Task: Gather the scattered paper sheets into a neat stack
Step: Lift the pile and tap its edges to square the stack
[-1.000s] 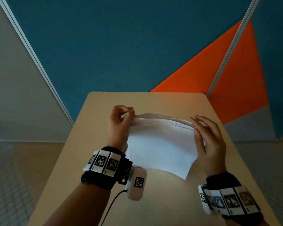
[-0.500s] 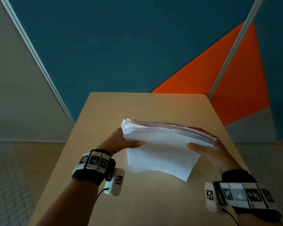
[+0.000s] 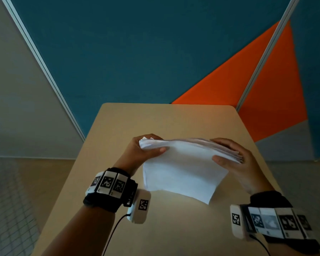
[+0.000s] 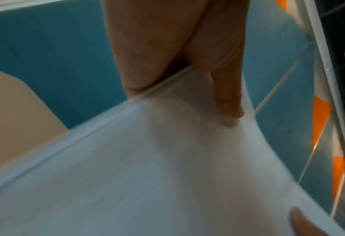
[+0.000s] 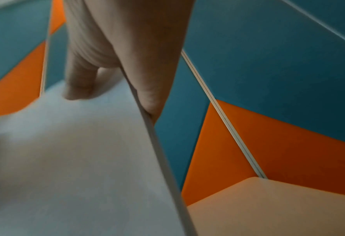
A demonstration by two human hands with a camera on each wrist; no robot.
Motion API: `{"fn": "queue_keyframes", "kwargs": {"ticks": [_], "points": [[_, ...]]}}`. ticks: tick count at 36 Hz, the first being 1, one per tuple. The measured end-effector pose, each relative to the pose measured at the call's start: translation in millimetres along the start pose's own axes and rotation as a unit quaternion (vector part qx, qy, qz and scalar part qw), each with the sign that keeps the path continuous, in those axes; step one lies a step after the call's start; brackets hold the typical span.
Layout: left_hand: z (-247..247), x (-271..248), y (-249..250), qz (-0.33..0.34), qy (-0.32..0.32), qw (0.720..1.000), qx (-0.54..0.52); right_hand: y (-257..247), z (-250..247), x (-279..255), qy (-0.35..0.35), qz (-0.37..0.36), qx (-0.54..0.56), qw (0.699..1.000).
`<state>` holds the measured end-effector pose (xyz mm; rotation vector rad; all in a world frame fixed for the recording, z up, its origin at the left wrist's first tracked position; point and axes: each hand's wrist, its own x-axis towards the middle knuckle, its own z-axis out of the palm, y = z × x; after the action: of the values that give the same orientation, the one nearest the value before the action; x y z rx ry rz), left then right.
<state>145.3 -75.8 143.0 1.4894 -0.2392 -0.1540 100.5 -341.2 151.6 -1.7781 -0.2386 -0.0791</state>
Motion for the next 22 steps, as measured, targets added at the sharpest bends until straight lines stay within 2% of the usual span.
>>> {"fn": "queue_keyframes", "kwargs": {"ticks": [6,11,14,17,19,22], "points": [[11,-4,16,0.067,0.03,0.997,-0.02,-17,0,2,0.059,-0.073,-0.023,0.995],[16,-8,9,0.066,0.064,0.995,-0.031,-8,0,3,0.086,-0.082,-0.086,0.989],[25,-11,7,0.077,0.108,0.991,-0.031,-1,7,2,0.136,-0.143,-0.178,0.964],[34,-11,8,0.086,0.145,0.985,-0.029,2,14,1,0.154,-0.208,-0.285,0.923],[38,-10,9,0.07,0.17,0.982,-0.036,0,19,2,0.147,-0.224,-0.356,0.895],[38,-7,7,0.053,0.203,0.977,-0.029,2,22,3,0.107,-0.226,-0.416,0.874]]}}
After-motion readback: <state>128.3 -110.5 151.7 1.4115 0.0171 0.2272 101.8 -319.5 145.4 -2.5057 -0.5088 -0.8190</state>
